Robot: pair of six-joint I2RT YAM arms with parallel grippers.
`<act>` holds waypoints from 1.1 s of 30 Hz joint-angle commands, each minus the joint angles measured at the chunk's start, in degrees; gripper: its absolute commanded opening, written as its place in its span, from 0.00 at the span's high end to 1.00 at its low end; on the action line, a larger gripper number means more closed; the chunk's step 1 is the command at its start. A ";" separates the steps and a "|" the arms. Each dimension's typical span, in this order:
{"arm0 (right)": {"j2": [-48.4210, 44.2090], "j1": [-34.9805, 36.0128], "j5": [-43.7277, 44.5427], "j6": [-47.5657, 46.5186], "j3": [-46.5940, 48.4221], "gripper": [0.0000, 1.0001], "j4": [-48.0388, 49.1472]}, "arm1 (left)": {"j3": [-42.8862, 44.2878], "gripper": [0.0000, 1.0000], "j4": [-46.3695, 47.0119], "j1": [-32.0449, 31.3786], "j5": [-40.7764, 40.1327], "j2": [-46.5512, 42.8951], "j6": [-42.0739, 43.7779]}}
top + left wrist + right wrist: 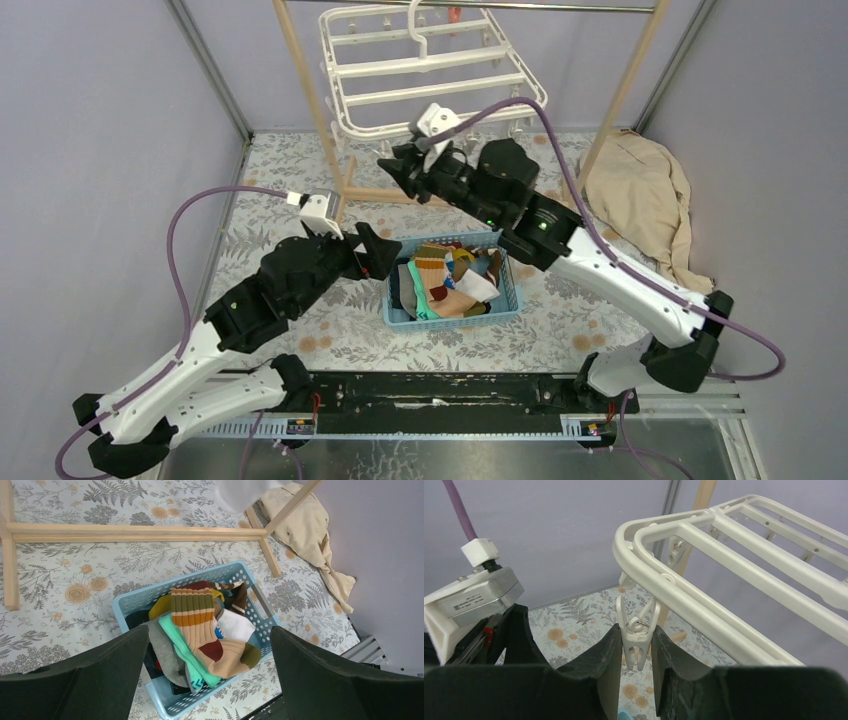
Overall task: Remove the socks clipped to the hanger
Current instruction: Adjust the hanger on the clothesline.
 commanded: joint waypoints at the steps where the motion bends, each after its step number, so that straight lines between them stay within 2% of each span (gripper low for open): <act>1: 3.97 3.50 5.31 -3.74 7.25 0.82 -2.11 | -0.84 0.01 -1.09 0.22 -2.22 -1.89 0.45; 16: 27.03 4.88 17.93 -0.43 32.32 0.81 -10.80 | -1.39 0.01 -3.58 0.23 -3.36 -4.86 -0.02; 20: 29.54 4.85 21.54 1.55 33.54 0.79 -9.26 | -1.39 0.01 -4.67 0.20 -3.51 -5.86 -0.35; 24: 31.04 4.85 22.99 2.76 35.13 0.71 -8.86 | -1.20 0.01 -5.72 0.23 -3.84 -6.65 -0.58; 29: 28.45 4.86 20.37 3.74 32.70 0.48 -7.32 | -0.70 0.01 -6.03 0.24 -3.81 -6.91 -0.69; 33: 25.18 4.84 18.03 4.05 30.07 0.38 -7.05 | -0.79 0.01 -5.81 0.26 -3.77 -6.69 -0.76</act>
